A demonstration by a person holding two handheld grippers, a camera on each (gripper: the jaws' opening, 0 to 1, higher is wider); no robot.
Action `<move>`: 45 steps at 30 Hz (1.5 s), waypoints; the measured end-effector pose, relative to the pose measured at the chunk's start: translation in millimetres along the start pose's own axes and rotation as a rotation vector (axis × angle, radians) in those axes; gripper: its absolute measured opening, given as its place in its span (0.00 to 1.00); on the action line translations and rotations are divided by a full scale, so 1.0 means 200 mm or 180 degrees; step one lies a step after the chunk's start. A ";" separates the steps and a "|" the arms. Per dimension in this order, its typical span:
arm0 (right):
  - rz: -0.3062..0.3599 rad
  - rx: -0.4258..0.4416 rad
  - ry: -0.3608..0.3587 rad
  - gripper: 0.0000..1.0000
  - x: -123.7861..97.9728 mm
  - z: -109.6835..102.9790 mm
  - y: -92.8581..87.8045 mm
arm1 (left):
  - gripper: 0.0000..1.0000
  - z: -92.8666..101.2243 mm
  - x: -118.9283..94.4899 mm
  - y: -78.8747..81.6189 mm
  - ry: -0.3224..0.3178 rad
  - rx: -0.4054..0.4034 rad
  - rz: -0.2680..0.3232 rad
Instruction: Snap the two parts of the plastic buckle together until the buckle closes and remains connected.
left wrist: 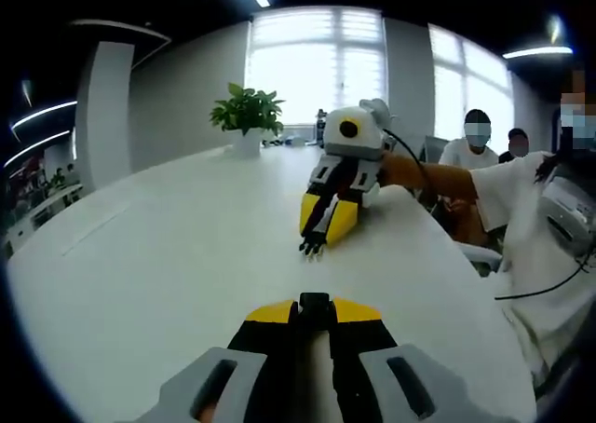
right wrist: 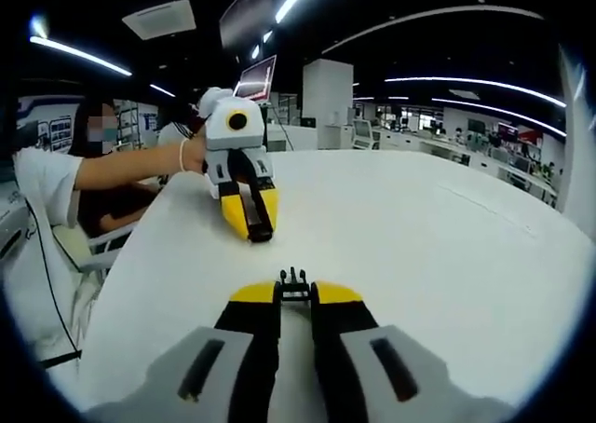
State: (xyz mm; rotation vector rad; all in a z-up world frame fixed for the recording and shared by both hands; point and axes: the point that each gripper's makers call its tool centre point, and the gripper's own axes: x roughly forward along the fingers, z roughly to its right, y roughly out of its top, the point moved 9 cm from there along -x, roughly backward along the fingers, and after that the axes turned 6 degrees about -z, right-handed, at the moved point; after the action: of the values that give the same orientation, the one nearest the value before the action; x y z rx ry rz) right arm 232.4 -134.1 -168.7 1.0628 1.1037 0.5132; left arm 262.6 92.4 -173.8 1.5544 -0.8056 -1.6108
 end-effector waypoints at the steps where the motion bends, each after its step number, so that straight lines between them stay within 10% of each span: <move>1: 0.0006 -0.0005 0.0013 0.12 0.00 -0.01 0.00 | 0.12 0.00 0.00 0.00 -0.0005 0.0004 0.0001; 45: -0.0055 -0.0359 0.0352 0.12 0.08 -0.14 0.05 | 0.12 0.06 0.09 0.04 -0.0207 0.0083 -0.0036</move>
State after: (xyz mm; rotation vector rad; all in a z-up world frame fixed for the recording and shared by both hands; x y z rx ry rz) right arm 214.6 -104.3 -169.6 0.9348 1.1661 0.6194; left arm 251.2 71.8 -175.6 1.5341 -0.8571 -1.6727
